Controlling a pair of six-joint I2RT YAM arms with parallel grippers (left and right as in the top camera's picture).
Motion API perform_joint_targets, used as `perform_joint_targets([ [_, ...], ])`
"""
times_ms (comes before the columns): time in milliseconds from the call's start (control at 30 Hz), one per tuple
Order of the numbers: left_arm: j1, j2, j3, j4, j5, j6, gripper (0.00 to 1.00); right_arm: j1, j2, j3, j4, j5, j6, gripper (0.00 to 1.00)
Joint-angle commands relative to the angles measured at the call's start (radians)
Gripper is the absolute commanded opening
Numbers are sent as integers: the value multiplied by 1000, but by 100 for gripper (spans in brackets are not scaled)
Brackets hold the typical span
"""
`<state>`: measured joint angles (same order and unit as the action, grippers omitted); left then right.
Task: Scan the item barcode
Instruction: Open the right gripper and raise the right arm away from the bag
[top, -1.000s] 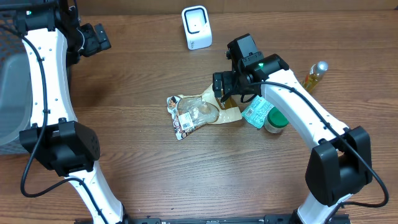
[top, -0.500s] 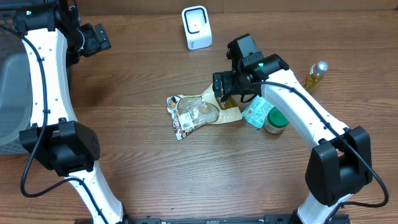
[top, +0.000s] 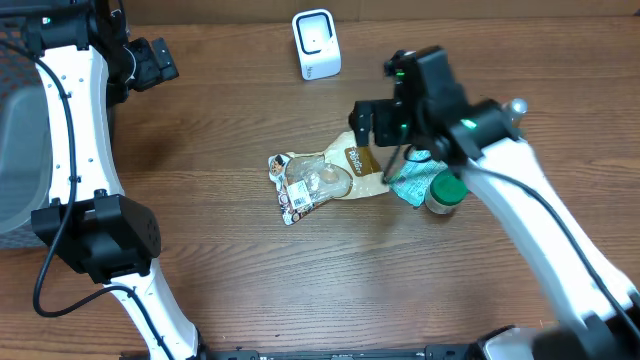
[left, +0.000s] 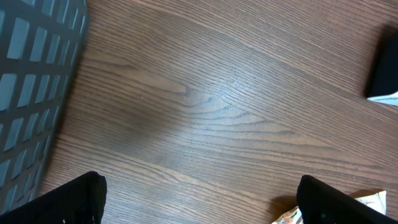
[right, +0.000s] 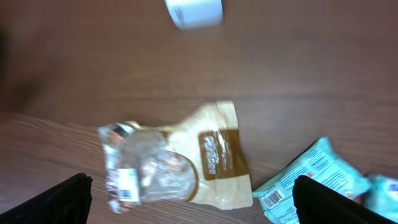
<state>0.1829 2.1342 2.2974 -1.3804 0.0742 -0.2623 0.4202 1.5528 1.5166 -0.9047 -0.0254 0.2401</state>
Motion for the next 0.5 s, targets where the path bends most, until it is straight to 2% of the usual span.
perform_joint_targets([
  [0,-7,-2,13,1,0,0,100,-7,-121,3,5,9,7,100],
  [467,-8,-2,13,1,1,0,100,-8,-529,3,5,8,7,100],
])
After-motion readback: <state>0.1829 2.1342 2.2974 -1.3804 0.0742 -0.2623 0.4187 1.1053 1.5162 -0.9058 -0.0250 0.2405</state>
